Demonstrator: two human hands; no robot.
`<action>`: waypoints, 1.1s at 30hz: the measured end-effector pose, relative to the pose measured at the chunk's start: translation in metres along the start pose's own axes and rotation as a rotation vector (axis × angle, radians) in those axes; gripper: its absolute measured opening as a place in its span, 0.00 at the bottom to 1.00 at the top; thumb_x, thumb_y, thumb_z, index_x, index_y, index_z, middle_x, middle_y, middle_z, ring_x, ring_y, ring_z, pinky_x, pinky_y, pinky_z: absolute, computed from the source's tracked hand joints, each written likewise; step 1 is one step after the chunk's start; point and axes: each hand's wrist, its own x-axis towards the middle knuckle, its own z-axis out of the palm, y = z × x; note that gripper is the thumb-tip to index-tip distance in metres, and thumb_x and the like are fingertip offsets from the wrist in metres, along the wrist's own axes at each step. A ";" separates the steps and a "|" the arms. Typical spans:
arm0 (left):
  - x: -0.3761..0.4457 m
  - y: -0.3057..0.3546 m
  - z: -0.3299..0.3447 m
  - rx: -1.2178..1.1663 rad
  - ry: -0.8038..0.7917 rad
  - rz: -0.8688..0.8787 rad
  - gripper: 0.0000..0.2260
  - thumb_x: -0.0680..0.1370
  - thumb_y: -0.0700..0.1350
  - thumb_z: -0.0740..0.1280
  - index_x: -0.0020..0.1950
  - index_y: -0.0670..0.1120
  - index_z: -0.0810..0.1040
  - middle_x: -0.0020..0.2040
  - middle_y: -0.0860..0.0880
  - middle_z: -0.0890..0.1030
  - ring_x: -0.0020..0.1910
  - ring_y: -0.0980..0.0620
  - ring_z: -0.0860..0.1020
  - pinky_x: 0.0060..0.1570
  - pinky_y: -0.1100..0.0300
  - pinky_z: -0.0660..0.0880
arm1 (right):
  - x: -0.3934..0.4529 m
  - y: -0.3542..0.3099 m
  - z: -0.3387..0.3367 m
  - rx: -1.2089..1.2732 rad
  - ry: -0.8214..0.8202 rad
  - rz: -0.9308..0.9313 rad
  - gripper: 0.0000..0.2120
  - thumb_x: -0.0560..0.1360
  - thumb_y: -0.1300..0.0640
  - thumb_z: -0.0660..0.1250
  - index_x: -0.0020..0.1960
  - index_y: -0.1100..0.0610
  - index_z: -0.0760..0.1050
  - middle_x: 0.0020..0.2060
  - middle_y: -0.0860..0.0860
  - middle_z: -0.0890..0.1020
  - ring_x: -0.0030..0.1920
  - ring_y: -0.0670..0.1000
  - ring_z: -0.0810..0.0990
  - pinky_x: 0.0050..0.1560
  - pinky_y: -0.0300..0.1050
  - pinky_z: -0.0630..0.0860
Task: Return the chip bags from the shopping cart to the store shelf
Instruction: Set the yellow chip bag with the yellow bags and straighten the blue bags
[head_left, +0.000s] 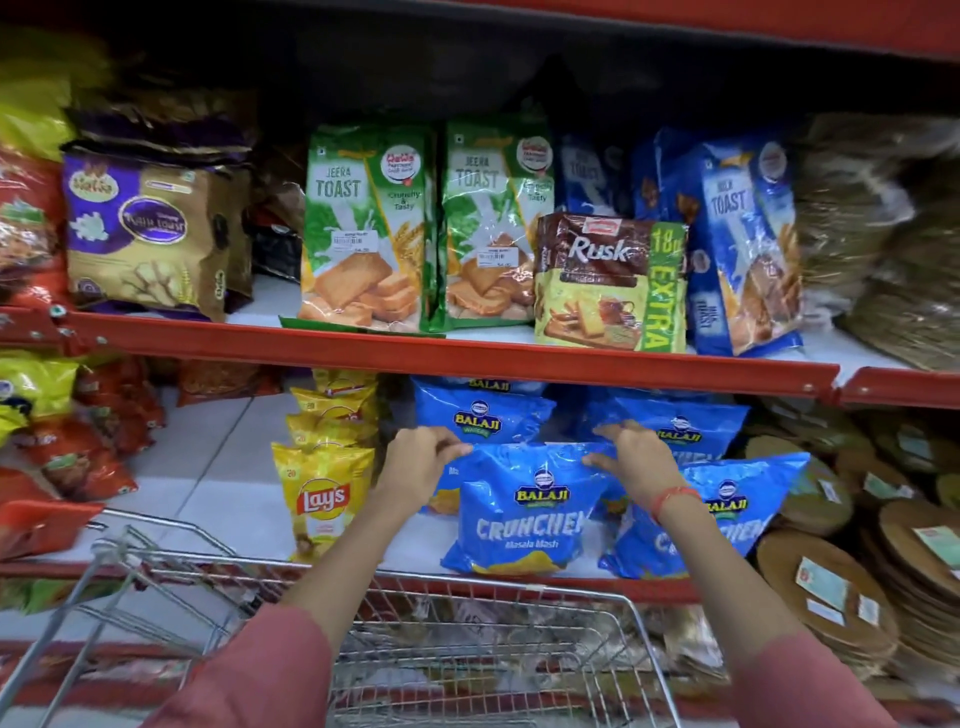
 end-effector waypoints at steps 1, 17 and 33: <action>0.000 0.002 0.001 -0.001 0.015 0.000 0.10 0.73 0.49 0.69 0.44 0.42 0.83 0.40 0.43 0.86 0.34 0.52 0.78 0.36 0.60 0.72 | 0.000 0.004 0.000 0.040 0.014 0.012 0.22 0.73 0.53 0.70 0.64 0.59 0.73 0.60 0.63 0.77 0.60 0.62 0.75 0.59 0.52 0.73; -0.001 -0.030 -0.033 0.072 0.145 -0.067 0.06 0.73 0.44 0.69 0.40 0.42 0.82 0.38 0.43 0.85 0.35 0.49 0.79 0.32 0.61 0.68 | -0.005 -0.031 0.012 0.389 0.180 -0.083 0.07 0.69 0.63 0.73 0.47 0.60 0.83 0.42 0.60 0.87 0.46 0.58 0.83 0.53 0.53 0.79; 0.001 0.071 0.038 0.000 0.149 0.187 0.09 0.74 0.46 0.68 0.50 0.42 0.81 0.49 0.44 0.84 0.47 0.45 0.80 0.51 0.50 0.76 | -0.021 0.056 -0.034 0.360 0.306 -0.075 0.10 0.69 0.57 0.74 0.50 0.58 0.83 0.46 0.56 0.87 0.46 0.54 0.84 0.52 0.48 0.78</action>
